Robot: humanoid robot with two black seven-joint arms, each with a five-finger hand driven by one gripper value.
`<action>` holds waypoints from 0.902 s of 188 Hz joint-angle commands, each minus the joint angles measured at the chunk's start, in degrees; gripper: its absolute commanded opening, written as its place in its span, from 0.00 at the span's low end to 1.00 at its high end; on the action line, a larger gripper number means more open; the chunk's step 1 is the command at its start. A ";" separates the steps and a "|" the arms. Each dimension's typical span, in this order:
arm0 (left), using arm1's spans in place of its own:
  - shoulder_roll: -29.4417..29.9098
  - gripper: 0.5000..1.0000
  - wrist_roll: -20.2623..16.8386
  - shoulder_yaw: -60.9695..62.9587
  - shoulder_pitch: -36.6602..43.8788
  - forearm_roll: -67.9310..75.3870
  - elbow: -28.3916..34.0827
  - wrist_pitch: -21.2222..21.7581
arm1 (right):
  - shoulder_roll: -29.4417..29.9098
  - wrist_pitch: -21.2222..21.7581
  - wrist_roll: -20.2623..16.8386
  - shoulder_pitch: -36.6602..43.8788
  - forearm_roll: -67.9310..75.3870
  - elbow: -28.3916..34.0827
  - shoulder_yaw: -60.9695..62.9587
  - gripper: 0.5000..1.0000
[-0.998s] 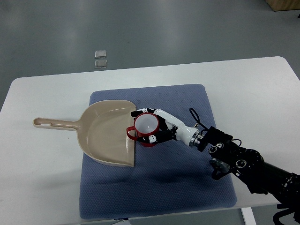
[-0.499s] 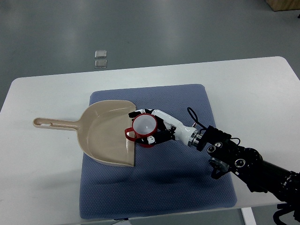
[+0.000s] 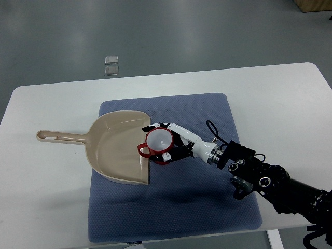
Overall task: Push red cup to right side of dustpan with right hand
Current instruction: 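Hold the red mug against the dustpan's edge with the right hand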
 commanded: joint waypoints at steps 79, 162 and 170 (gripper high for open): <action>0.00 1.00 0.00 0.00 0.00 0.00 0.00 -0.01 | 0.00 0.61 0.00 0.17 0.09 0.00 -0.09 0.83; 0.00 1.00 0.00 0.00 0.00 0.00 0.00 0.08 | 0.00 1.32 0.00 0.96 0.17 0.26 -0.09 0.83; 0.00 1.00 0.00 0.00 0.00 0.00 0.00 -0.01 | 0.00 1.76 0.00 0.96 0.17 0.26 -0.09 0.83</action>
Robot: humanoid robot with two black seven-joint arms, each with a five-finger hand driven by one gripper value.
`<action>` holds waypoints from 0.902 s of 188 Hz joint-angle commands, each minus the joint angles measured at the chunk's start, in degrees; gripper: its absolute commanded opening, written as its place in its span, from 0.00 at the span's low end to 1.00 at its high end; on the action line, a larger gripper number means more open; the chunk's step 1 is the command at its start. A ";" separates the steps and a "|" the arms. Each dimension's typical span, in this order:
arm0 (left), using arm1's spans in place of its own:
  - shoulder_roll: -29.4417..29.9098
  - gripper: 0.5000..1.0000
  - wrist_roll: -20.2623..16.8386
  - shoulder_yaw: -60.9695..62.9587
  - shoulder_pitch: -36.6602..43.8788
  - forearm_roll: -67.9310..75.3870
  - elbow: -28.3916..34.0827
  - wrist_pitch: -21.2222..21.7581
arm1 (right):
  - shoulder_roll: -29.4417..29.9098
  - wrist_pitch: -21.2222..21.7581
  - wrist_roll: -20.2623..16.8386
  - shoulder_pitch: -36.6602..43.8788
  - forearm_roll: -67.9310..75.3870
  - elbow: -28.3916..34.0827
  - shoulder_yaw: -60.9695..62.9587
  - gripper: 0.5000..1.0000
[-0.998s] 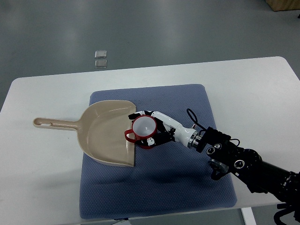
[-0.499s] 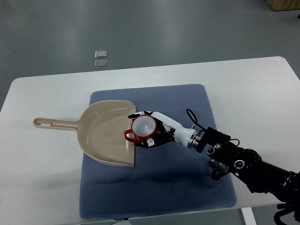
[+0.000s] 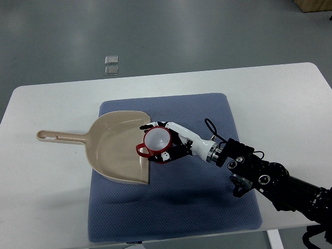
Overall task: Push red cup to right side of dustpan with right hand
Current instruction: 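Hold the red mug against the dustpan's edge with the right hand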
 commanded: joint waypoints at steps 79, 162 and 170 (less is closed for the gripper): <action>0.00 1.00 0.00 0.00 0.00 0.00 0.00 -0.01 | 0.00 0.96 0.00 -0.15 -0.06 -0.22 0.13 0.83; 0.00 1.00 0.00 0.00 0.00 0.00 0.00 -0.01 | -0.44 1.05 0.00 -0.24 0.74 -1.10 0.39 0.83; 0.00 1.00 0.00 0.00 0.00 0.00 0.00 -0.01 | -0.70 1.05 0.00 -0.24 0.74 -1.10 0.39 0.83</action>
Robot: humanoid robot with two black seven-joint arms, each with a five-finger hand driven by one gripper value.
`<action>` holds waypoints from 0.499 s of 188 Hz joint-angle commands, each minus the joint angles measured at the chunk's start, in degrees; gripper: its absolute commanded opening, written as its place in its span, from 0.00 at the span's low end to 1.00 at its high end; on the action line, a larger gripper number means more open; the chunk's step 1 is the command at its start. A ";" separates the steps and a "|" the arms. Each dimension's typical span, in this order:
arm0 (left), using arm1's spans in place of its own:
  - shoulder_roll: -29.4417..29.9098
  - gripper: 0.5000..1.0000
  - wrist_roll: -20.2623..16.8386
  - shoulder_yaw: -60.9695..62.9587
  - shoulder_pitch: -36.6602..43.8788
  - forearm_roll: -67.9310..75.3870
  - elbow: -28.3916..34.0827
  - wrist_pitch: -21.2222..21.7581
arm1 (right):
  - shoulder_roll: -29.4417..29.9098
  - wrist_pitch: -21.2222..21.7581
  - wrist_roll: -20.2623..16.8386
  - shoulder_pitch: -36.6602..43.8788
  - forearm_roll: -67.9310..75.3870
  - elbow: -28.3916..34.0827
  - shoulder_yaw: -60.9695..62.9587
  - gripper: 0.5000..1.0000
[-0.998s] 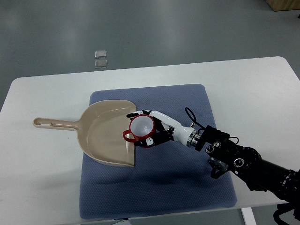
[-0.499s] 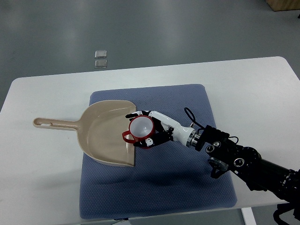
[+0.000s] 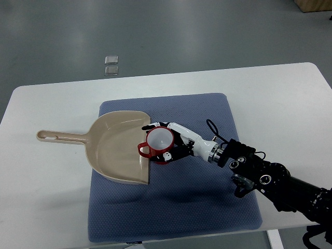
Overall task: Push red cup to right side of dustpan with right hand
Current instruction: 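Hold the red mug against the dustpan's edge with the right hand, then open the right hand and slide it back off the red mug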
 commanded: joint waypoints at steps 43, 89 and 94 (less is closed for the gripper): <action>0.00 1.00 0.00 0.00 0.00 0.00 0.00 -0.01 | -1.82 1.75 0.00 -0.08 0.10 0.07 0.28 0.83; 0.00 1.00 0.00 0.00 0.00 0.00 0.00 -0.01 | -2.70 2.11 0.00 0.00 0.18 0.42 0.46 0.83; 0.00 1.00 0.00 0.00 0.00 0.00 0.00 0.08 | -2.87 2.11 0.00 0.00 0.18 0.51 0.46 0.83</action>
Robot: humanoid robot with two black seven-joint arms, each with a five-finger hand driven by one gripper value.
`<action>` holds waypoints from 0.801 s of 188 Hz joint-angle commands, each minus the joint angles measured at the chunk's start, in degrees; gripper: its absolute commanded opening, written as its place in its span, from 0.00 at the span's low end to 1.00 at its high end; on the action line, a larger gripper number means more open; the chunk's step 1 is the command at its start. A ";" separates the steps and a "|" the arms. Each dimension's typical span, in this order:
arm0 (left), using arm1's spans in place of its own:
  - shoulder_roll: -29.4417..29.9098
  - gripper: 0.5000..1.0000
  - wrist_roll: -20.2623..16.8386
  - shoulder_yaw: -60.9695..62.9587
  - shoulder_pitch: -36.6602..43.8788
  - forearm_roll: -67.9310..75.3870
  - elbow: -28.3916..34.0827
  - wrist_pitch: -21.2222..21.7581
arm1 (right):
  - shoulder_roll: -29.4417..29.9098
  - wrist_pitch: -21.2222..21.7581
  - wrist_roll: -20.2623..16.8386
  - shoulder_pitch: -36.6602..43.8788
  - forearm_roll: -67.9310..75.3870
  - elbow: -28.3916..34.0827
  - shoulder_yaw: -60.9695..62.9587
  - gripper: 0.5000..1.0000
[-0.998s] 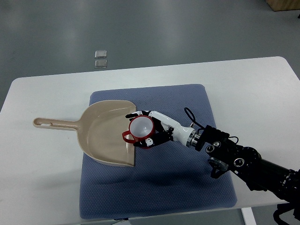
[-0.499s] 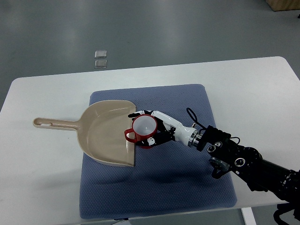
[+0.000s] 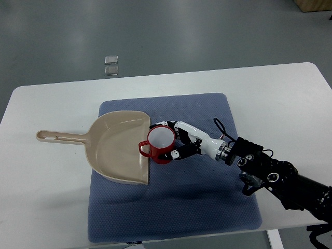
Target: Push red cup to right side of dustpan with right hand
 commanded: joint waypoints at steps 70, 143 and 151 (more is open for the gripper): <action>0.00 1.00 0.00 0.00 0.01 0.00 0.00 -0.01 | -3.07 1.89 0.00 -0.09 0.06 0.82 0.22 0.83; 0.00 1.00 0.00 0.00 0.01 0.00 0.00 -0.01 | -8.43 2.33 0.00 -0.79 0.32 3.90 0.57 0.83; 0.00 1.00 0.00 0.00 0.01 0.00 0.00 -0.01 | -9.39 2.94 0.00 -0.79 0.32 3.90 0.57 0.83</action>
